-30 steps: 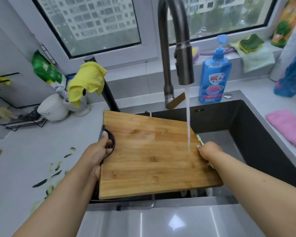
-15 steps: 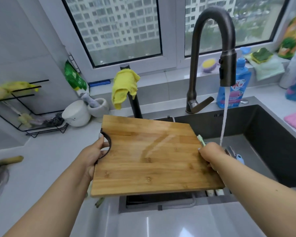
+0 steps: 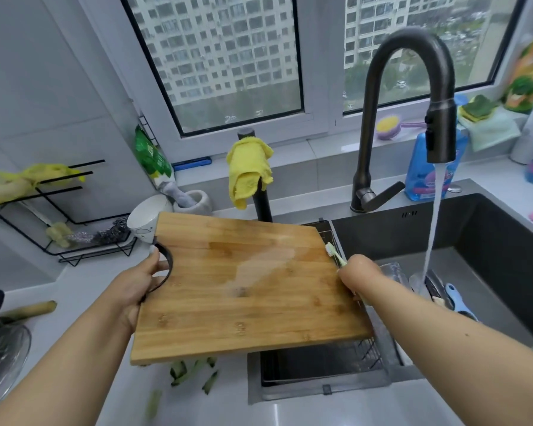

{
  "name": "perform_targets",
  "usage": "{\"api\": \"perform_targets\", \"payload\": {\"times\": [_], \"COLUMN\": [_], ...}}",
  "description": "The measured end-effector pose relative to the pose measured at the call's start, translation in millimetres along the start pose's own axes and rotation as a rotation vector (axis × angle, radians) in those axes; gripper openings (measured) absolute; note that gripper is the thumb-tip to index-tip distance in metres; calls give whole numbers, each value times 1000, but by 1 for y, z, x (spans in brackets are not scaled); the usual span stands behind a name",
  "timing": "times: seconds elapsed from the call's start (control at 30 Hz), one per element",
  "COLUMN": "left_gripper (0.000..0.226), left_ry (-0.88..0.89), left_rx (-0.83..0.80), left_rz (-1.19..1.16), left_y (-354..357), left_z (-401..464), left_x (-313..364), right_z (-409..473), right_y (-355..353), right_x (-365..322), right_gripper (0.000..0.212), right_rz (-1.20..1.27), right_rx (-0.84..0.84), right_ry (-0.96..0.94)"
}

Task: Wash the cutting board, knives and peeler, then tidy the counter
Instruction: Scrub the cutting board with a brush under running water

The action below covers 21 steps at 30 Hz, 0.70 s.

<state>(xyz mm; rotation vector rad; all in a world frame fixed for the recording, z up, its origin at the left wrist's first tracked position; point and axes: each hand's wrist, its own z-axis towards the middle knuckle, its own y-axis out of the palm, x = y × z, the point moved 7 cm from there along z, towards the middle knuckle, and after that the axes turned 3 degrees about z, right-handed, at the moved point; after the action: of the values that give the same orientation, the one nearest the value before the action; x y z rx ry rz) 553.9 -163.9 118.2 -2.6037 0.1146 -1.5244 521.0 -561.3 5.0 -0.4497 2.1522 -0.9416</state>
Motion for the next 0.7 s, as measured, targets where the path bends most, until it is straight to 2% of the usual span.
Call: {"api": "perform_targets", "payload": {"times": [0.23,0.43,0.7], "left_gripper": [54,53,55], "left_ry": [-9,-45,-65], "left_rx": [-27,-62,-75], "left_rz": [70,110,142], "left_y": [16,40,46], "left_z": [20,38,55], "left_x": [-7,-25,-30], "right_z": [11,20,21], "right_y": [-8,6,11], "right_x": [13,25,25], "right_gripper": [5,31,28], "right_rz": [-16,-56,-23], "right_rx": [139,93,95], "right_ry": [-36,26,9]}}
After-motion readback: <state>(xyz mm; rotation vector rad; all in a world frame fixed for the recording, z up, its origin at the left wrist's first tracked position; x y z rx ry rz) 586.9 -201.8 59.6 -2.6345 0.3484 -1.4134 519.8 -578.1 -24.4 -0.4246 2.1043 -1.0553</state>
